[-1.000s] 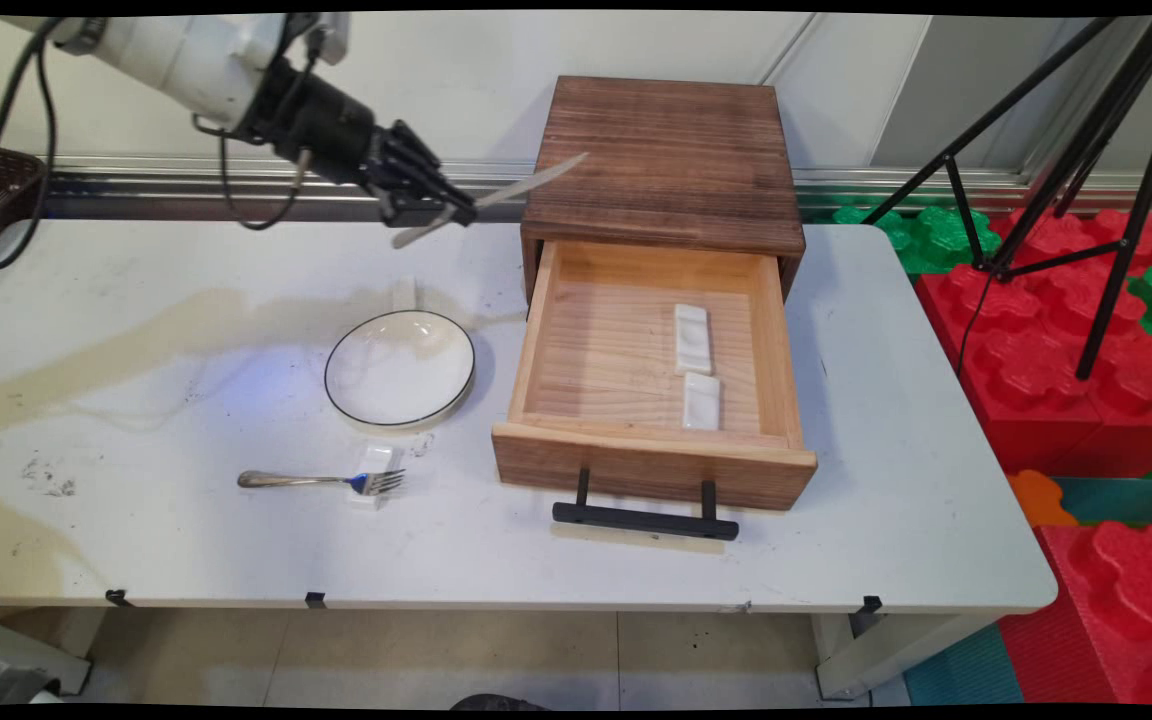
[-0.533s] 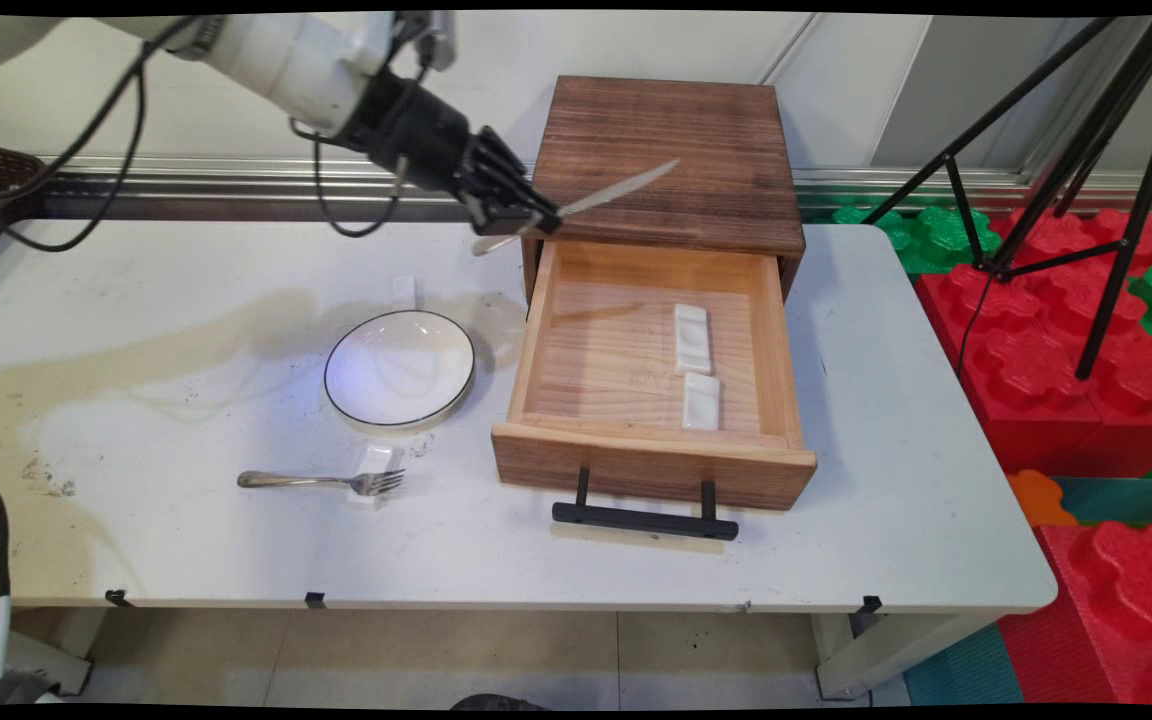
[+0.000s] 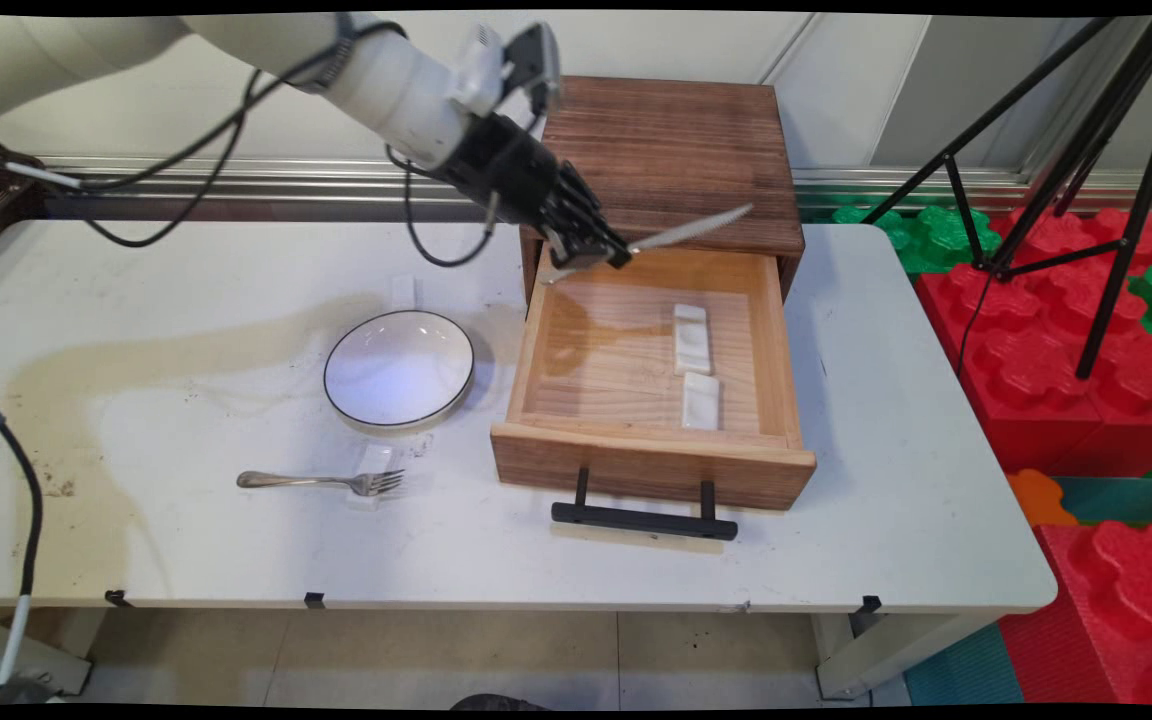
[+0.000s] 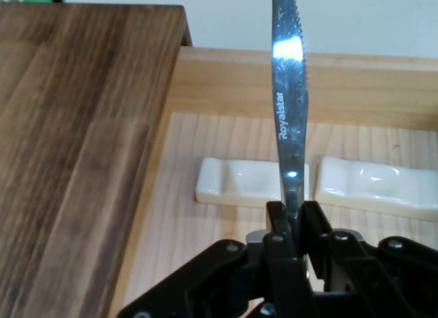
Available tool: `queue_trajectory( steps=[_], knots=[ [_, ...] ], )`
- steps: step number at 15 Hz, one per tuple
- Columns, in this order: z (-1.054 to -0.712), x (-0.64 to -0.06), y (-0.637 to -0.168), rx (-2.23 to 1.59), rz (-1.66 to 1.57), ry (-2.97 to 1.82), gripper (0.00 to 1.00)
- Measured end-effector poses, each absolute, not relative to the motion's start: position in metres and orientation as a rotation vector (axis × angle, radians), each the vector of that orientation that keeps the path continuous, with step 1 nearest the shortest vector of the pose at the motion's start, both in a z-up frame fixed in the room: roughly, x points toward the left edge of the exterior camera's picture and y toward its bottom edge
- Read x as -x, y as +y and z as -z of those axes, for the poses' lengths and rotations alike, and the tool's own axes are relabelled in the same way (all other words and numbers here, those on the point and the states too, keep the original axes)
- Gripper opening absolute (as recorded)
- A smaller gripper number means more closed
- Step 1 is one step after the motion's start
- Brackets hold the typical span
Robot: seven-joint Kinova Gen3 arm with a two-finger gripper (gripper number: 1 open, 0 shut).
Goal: Place the picked object into the drawer
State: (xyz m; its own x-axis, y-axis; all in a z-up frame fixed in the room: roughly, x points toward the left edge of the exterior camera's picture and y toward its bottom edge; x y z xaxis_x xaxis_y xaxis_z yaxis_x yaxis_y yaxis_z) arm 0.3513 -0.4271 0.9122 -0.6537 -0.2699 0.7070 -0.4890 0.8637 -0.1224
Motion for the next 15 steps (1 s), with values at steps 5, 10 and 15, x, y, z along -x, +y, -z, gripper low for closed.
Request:
queue_trajectory(
  steps=[5,10,15],
  knots=[
    [-0.883,-0.321,-0.449,-0.520,-0.359,-2.362,0.00],
    [-0.856,-0.305,-0.468,-0.510,-0.340,-2.410,0.00],
    [-0.833,-0.299,-0.479,-0.499,-0.333,-2.457,0.00]
  ],
)
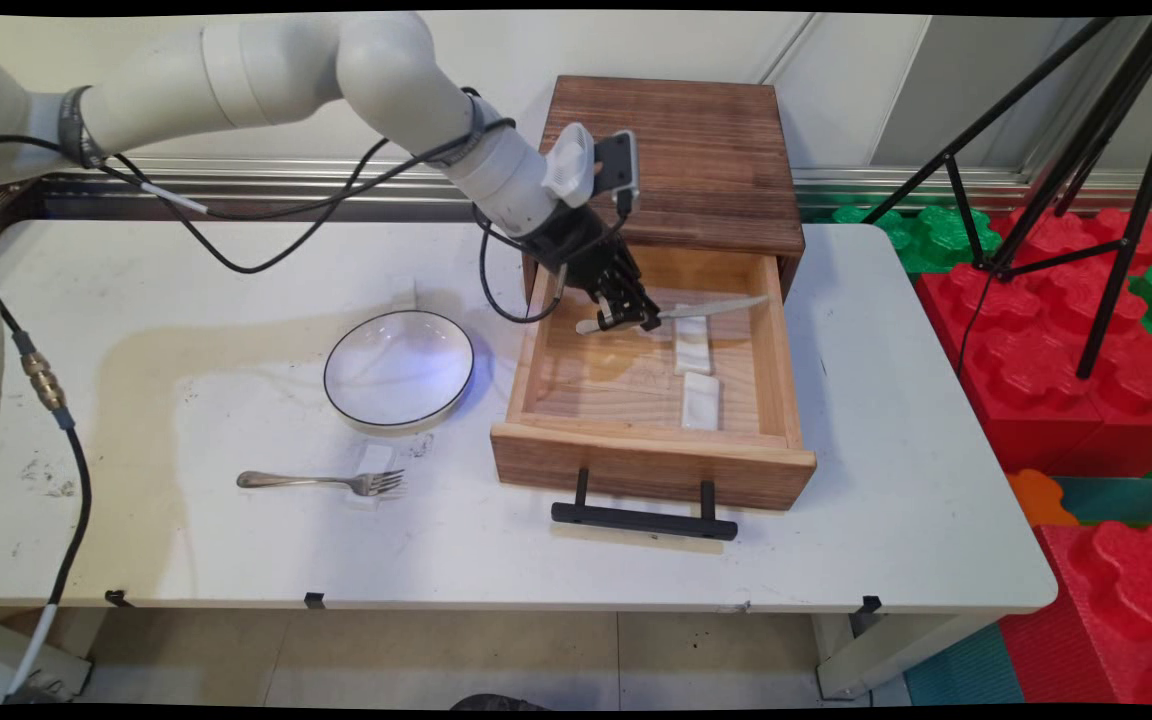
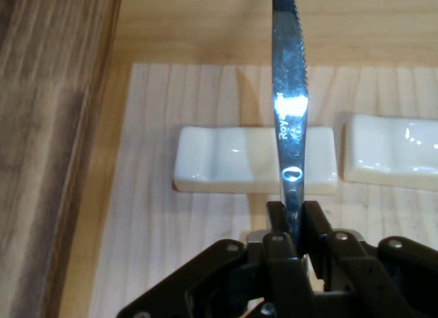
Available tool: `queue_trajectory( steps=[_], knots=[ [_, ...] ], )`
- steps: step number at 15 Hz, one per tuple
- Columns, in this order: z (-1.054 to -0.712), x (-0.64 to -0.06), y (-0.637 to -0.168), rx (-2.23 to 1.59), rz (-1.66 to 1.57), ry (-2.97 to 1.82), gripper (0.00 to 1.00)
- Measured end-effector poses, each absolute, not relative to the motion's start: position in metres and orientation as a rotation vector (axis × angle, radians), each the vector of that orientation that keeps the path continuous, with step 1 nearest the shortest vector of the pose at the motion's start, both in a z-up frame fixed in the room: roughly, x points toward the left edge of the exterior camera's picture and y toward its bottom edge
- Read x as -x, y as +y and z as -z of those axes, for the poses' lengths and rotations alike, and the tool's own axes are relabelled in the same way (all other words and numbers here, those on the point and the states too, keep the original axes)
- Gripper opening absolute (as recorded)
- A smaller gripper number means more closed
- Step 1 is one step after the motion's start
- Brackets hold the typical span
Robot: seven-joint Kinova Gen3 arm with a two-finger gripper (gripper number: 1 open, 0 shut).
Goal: Place the picked object into the drawer
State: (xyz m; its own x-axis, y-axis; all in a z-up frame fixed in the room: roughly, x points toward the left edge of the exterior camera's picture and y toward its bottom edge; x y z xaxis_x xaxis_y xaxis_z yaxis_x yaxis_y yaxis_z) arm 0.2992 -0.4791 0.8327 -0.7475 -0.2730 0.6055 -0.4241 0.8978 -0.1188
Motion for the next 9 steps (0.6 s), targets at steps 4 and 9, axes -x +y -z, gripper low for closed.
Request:
queue_trajectory(
  steps=[4,9],
  knots=[
    [-0.820,-0.296,-0.485,-0.491,-0.330,-2.481,0.00],
    [-0.808,-0.294,-0.489,-0.485,-0.325,-2.505,0.00]
  ],
)
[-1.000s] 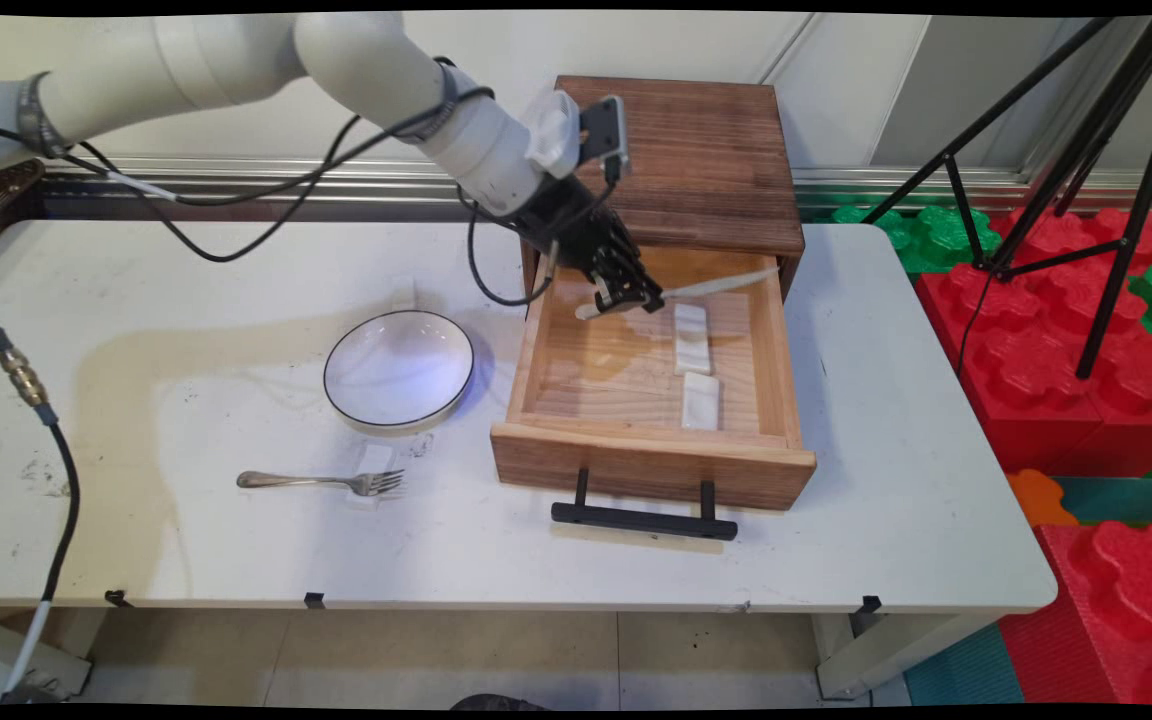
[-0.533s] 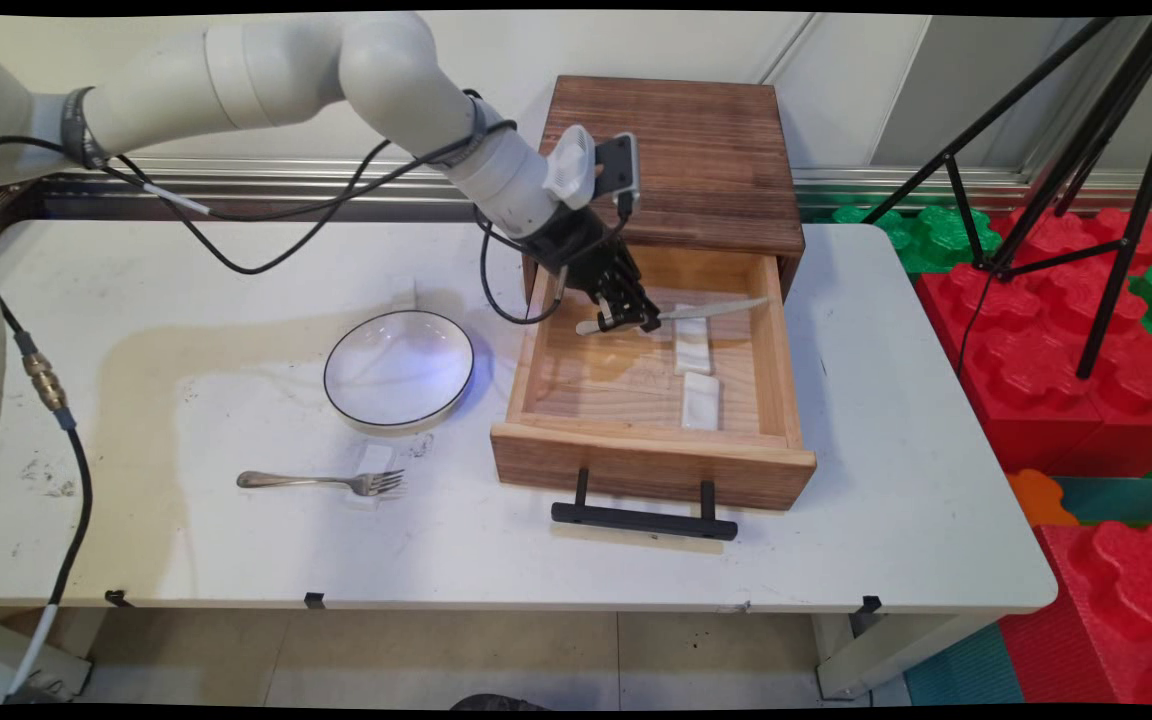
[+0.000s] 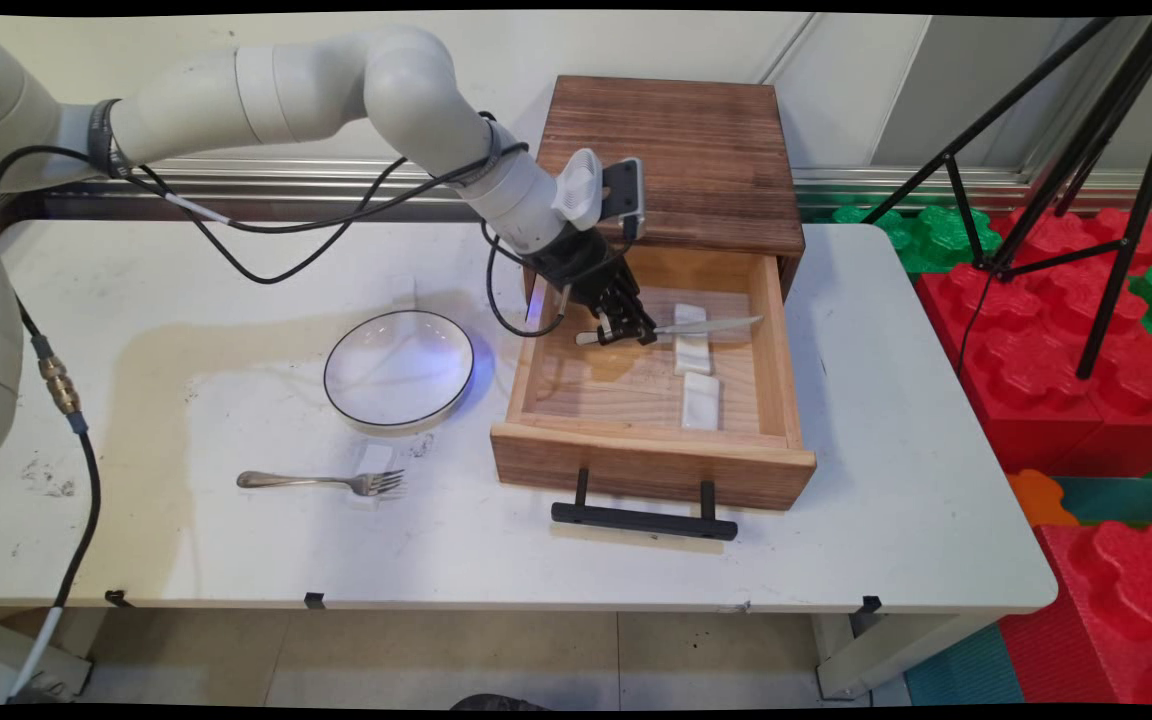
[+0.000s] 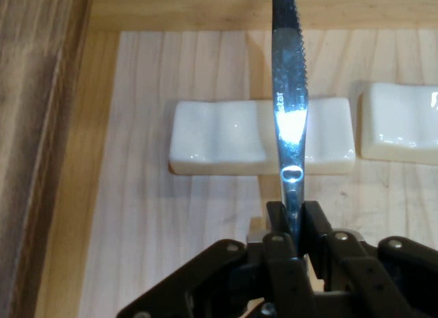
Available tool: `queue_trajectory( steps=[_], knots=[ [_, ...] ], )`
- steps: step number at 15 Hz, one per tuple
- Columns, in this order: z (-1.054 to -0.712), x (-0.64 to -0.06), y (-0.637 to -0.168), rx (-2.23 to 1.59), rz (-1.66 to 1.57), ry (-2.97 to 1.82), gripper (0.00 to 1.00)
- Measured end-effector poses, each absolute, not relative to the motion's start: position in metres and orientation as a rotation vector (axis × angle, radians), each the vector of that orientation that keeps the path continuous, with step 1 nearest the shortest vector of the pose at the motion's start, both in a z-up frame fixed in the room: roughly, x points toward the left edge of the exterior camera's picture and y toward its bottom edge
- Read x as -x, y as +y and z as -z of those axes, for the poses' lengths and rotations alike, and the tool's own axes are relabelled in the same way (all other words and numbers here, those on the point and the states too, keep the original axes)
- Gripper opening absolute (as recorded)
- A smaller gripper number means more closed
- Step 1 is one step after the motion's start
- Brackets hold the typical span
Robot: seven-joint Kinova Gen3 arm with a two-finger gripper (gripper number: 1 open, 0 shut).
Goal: Place the picked object into the drawer
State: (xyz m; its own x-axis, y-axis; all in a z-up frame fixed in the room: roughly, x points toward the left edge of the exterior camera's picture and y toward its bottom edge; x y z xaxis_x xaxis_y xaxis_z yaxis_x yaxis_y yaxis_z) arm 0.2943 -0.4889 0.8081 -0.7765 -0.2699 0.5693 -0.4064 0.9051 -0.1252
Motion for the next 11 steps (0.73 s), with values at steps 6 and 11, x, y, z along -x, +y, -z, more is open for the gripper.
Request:
queue_trajectory(
  steps=[6,11],
  knots=[
    [-0.8032,-0.2925,-0.4902,-0.483,-0.328,-2.512,1.00],
    [-0.8049,-0.2915,-0.4863,-0.492,-0.329,-2.510,1.00]
  ],
)
